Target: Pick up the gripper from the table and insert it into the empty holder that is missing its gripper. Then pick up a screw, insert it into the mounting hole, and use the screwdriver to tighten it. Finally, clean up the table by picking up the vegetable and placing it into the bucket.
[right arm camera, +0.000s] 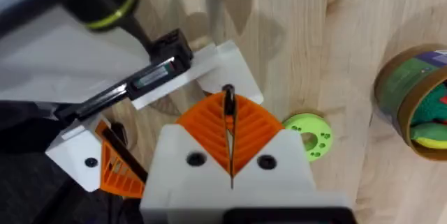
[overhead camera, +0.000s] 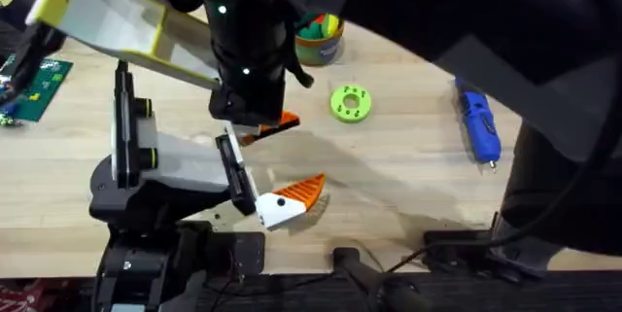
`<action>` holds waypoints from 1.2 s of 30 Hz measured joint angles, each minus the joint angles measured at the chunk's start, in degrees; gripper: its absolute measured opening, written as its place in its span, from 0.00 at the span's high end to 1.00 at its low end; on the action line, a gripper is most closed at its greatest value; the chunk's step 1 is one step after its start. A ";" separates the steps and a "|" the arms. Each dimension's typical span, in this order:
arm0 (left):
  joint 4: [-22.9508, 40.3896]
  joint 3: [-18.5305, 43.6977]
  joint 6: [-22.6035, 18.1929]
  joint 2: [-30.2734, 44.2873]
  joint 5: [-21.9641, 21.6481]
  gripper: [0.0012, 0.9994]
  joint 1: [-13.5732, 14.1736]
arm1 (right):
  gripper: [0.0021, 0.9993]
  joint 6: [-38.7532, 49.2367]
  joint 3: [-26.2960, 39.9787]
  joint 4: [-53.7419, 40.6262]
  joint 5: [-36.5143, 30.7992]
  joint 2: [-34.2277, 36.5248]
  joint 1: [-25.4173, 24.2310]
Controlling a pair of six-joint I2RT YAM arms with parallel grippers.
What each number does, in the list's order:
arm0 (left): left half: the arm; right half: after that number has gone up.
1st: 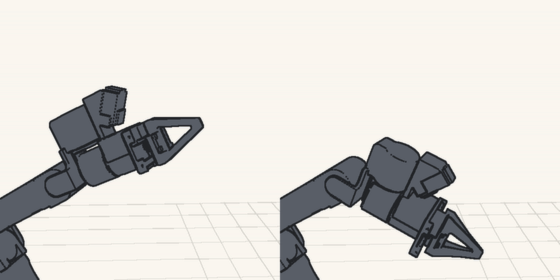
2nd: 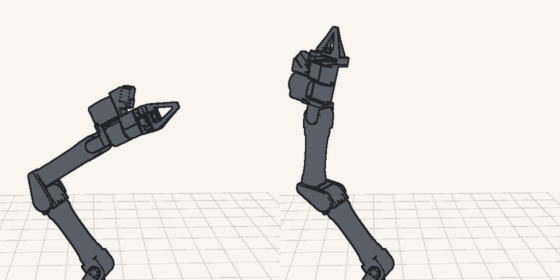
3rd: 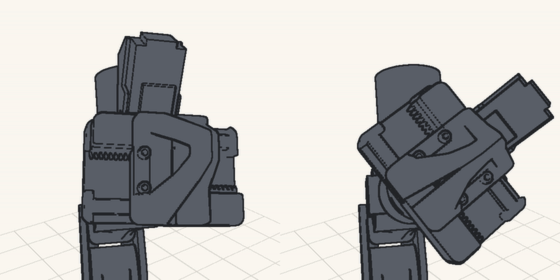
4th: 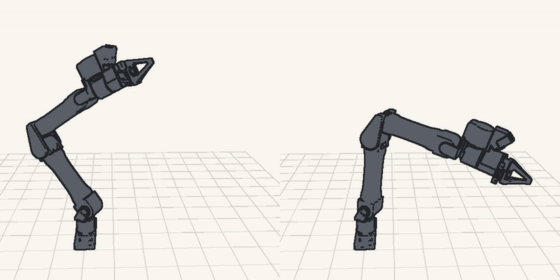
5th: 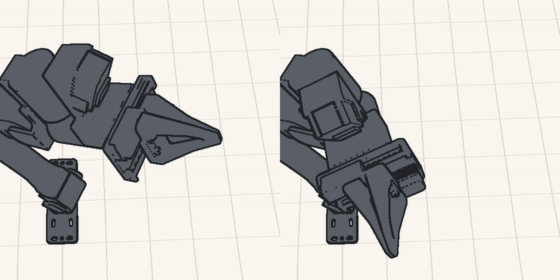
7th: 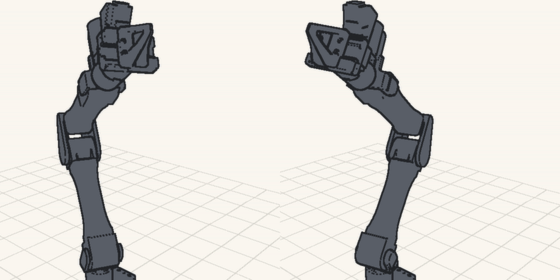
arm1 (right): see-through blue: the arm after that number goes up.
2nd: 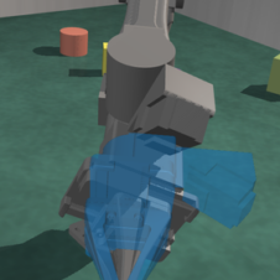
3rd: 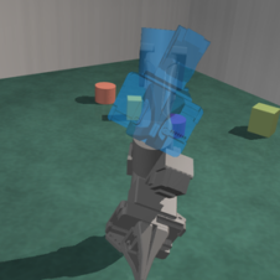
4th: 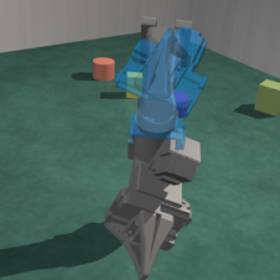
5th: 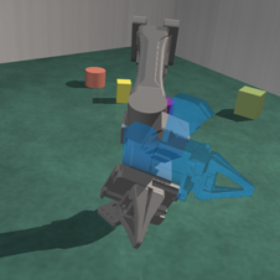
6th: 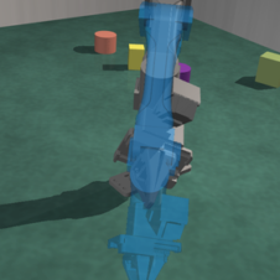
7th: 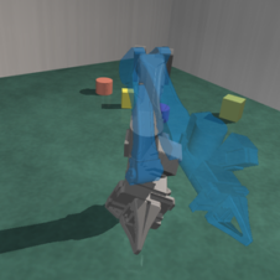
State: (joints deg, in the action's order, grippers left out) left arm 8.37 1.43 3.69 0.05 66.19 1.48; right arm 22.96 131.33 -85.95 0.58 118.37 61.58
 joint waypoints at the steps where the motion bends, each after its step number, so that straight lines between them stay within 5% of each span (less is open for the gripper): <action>1: 0.01 0.00 0.01 0.00 0.00 0.01 0.00 | 1.00 0.00 0.00 0.00 0.00 0.00 0.00; 36: 0.01 0.00 1.28 0.00 -0.17 0.01 -0.11 | 0.99 0.00 0.85 1.75 1.01 1.19 -0.33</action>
State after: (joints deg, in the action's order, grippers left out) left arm 8.38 1.43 4.97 0.05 66.03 1.37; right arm 22.96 132.18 -84.20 1.58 119.56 61.25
